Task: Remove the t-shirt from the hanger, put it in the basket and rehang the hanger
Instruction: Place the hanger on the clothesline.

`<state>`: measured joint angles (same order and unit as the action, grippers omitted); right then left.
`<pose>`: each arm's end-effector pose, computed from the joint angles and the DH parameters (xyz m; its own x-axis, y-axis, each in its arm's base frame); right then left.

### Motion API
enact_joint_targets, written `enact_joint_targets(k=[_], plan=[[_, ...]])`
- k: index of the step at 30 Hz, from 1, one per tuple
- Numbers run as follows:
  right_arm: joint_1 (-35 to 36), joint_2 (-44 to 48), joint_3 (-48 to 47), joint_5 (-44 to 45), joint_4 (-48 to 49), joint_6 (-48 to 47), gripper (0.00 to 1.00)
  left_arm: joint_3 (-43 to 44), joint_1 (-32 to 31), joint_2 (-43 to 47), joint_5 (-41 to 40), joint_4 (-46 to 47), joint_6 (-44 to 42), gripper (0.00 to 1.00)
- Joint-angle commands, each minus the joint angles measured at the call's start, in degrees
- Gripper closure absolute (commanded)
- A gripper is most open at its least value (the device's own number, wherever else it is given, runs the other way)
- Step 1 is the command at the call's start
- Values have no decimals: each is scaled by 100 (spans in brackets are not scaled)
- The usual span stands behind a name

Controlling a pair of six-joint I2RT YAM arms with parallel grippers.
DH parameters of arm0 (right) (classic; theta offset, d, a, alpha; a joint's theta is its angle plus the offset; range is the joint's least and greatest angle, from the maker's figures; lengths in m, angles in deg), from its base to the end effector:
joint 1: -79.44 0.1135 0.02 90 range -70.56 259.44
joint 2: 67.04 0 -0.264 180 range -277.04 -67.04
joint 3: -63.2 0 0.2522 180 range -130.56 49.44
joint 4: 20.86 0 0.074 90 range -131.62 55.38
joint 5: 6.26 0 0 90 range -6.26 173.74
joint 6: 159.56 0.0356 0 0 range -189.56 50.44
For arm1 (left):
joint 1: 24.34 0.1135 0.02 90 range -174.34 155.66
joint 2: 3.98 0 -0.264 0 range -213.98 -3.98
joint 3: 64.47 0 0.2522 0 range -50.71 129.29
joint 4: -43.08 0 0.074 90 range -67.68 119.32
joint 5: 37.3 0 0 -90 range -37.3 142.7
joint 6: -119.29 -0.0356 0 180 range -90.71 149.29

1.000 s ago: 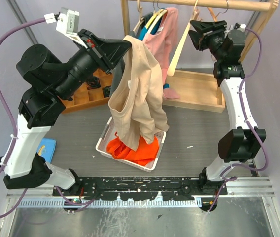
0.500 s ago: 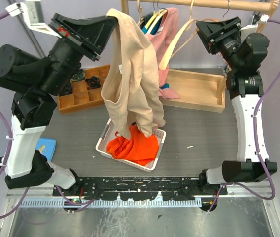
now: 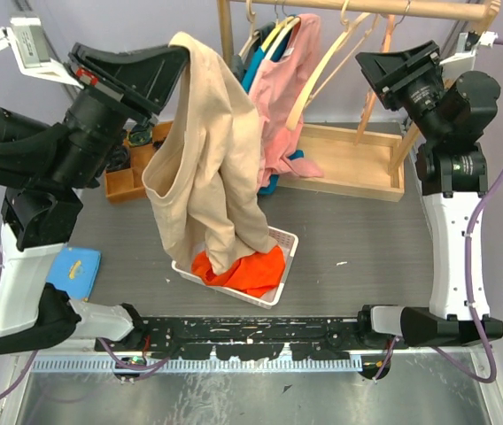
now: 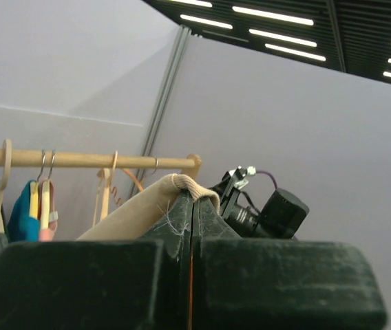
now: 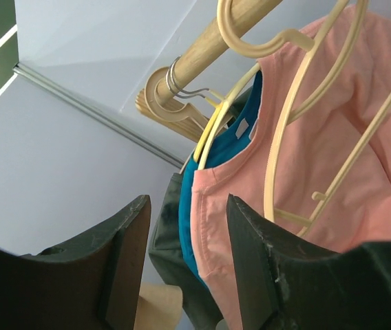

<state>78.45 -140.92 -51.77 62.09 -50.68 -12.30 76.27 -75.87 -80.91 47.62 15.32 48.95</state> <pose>0.2420 0.0090 0.5538 -0.1851 0.7851 -0.5910 -0.3513 0.5088 0.7859 0.1021 -0.1234 0.6614 0.0974 -0.6612 -0.7438 0.8156 0.4813 -0.3211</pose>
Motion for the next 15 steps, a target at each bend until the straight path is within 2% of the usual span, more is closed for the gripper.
enact_joint_targets(k=[1,7,15], plan=[[-24,373,-1,14,58,-442,46,-757,-16,521,-102,-57,78,100],[-24,657,174,-83,-32,-720,46,-1967,-17,1047,-65,-440,210,100],[-23,950,398,-92,-190,-930,46,-2913,-23,1409,164,-951,412,100]])
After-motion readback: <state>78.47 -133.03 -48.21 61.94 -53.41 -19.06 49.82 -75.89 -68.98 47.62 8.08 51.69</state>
